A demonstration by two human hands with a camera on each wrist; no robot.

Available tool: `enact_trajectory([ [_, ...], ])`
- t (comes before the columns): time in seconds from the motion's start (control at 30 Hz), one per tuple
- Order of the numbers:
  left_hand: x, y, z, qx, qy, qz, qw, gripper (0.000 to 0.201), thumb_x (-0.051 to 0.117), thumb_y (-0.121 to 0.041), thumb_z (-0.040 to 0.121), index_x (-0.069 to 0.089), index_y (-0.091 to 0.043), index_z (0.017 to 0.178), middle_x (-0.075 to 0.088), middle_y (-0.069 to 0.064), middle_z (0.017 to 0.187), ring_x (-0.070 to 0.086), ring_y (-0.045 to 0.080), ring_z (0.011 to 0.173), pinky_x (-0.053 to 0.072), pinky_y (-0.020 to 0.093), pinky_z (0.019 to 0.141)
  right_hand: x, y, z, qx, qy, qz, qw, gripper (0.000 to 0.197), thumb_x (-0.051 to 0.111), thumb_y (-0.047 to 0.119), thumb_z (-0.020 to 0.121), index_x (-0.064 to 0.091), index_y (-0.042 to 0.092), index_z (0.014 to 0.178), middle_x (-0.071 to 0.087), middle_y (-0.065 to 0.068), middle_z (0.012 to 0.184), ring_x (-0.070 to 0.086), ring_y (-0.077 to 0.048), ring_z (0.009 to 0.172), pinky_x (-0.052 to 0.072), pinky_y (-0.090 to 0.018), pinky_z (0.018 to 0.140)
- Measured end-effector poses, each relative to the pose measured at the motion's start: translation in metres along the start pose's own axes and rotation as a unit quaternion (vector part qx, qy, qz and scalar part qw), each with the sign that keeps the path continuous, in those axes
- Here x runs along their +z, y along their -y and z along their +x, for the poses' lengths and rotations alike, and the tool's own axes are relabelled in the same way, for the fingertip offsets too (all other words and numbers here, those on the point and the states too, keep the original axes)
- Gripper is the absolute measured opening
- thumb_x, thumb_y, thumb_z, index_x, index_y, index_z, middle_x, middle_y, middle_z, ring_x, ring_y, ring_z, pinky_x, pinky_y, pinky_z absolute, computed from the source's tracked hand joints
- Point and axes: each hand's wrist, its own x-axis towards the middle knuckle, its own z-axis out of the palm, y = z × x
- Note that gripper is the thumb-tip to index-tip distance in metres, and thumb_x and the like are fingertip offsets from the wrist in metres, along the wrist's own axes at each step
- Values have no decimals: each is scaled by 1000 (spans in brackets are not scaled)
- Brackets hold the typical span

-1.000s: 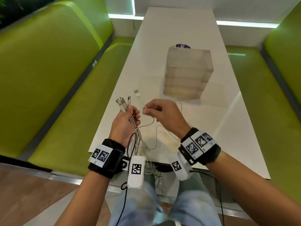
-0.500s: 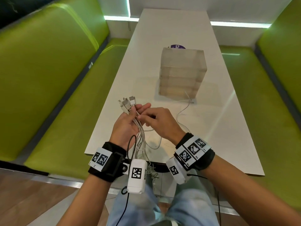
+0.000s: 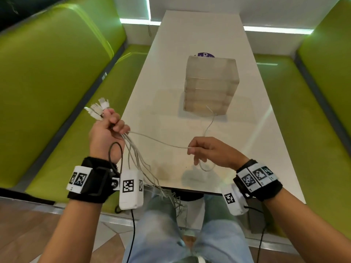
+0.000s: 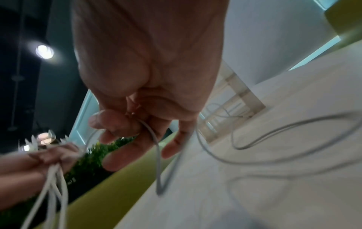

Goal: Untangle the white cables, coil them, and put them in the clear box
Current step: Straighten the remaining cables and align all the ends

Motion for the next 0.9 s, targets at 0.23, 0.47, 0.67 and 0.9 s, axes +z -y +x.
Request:
enact_trajectory([
  [0.23, 34, 51, -36, -88, 92, 266, 956, 44, 47, -54, 85, 53, -11, 90, 33, -11, 53, 26, 5, 45, 25, 18, 44, 6, 37, -1, -76, -142, 91, 983, 19, 55, 19, 94, 65, 9, 81, 49, 12, 53, 47, -14, 46, 43, -28, 57],
  [0.47, 43, 70, -52, -55, 127, 342, 929, 25, 51, -27, 96, 54, -15, 74, 33, -11, 49, 28, 7, 44, 27, 20, 45, 10, 51, 7, -71, -206, 112, 970, 27, 65, 30, 87, 60, 7, 74, 55, -3, 53, 52, -20, 44, 43, -26, 51],
  [0.67, 17, 34, -19, -25, -49, 87, 995, 28, 45, -24, 100, 47, -16, 73, 27, -12, 47, 22, 3, 38, 22, 17, 37, 5, 24, -11, 37, 91, -66, 993, 22, 54, 29, 95, 62, 9, 91, 62, 2, 60, 67, -20, 65, 50, -34, 73],
  [0.9, 10, 35, -20, -10, -23, 250, 968, 23, 49, -27, 98, 57, -14, 80, 32, -11, 50, 28, 5, 43, 29, 17, 41, 5, 30, -29, -44, 88, -3, 995, 29, 43, 24, 100, 65, 9, 89, 40, 13, 56, 37, -6, 54, 38, -26, 59],
])
